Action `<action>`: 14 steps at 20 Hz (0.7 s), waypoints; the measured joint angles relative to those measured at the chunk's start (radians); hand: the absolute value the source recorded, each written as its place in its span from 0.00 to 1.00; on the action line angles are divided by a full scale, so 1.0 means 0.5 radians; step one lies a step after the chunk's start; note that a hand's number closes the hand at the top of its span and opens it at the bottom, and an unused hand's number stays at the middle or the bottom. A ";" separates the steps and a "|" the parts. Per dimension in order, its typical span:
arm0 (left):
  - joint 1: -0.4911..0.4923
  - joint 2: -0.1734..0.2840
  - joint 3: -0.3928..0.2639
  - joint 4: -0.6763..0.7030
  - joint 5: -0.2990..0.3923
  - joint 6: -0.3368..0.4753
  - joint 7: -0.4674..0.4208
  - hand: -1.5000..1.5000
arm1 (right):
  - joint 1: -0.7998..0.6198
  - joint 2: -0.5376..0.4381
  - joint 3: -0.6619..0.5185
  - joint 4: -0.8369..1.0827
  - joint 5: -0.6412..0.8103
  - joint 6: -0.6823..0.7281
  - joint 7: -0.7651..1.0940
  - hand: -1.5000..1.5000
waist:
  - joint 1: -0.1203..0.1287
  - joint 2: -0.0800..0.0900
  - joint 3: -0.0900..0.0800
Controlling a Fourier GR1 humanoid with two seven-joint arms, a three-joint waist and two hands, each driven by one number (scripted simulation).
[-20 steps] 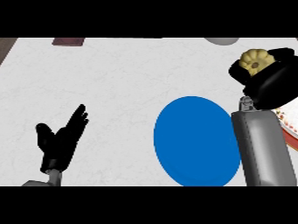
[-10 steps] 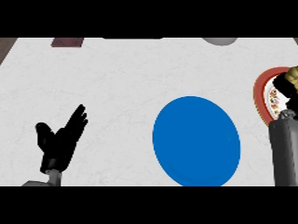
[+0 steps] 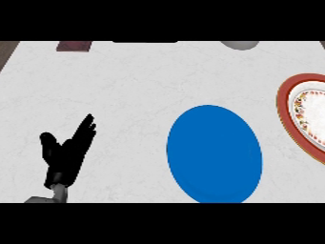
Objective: Pick the squash from the plate and place it in the plate
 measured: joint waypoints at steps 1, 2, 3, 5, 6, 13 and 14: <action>0.005 -0.008 -0.006 -0.001 -0.010 0.001 -0.024 0.50 | -0.015 -0.031 -0.030 0.066 -0.075 0.026 0.006 0.00 | 0.004 0.001 0.001; 0.004 0.002 0.004 -0.002 -0.004 -0.009 -0.021 0.50 | -0.021 -0.055 -0.046 0.133 -0.129 0.069 0.007 0.00 | 0.006 0.002 0.001; -0.009 -0.006 -0.004 -0.010 -0.008 -0.001 0.001 0.50 | -0.031 -0.082 -0.056 0.203 -0.188 0.124 -0.004 0.00 | 0.008 0.004 0.001; -0.008 -0.014 -0.006 0.002 -0.019 -0.002 -0.024 0.50 | -0.049 -0.127 -0.072 0.319 -0.354 0.225 -0.092 0.00 | 0.011 0.005 0.003; -0.005 -0.018 -0.009 0.002 -0.027 0.000 -0.035 0.50 | -0.055 -0.155 -0.088 0.373 -0.446 0.274 -0.159 0.00 | 0.013 0.006 0.004; -0.015 -0.002 0.025 0.011 -0.008 -0.036 -0.016 0.50 | -0.073 -0.207 -0.252 0.563 -1.059 0.326 -0.909 0.00 | 0.018 0.010 0.007; -0.012 -0.007 0.024 0.012 -0.011 -0.035 -0.024 0.50 | -0.065 -0.192 -0.278 0.546 -1.135 0.304 -1.031 0.00 | 0.016 0.010 0.008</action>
